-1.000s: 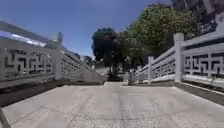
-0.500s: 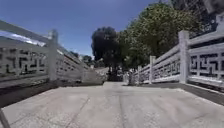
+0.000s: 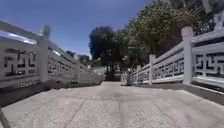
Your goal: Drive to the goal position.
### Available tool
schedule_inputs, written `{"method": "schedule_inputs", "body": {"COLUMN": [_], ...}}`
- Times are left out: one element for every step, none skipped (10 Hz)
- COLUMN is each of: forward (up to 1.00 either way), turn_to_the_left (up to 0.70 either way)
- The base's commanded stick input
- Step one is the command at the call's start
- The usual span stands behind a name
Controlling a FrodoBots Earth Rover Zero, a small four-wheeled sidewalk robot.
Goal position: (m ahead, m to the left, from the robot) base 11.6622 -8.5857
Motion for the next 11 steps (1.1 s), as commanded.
{"method": "schedule_inputs", "body": {"forward": [0.45,0.45,0.45,0.45,0.45,0.45,0.45,0.45,0.45,0.45,0.45], "turn_to_the_left": [0.00,0.00,0.00,0.00,0.00,0.00,0.00,0.00,0.00,0.00,0.00]}}
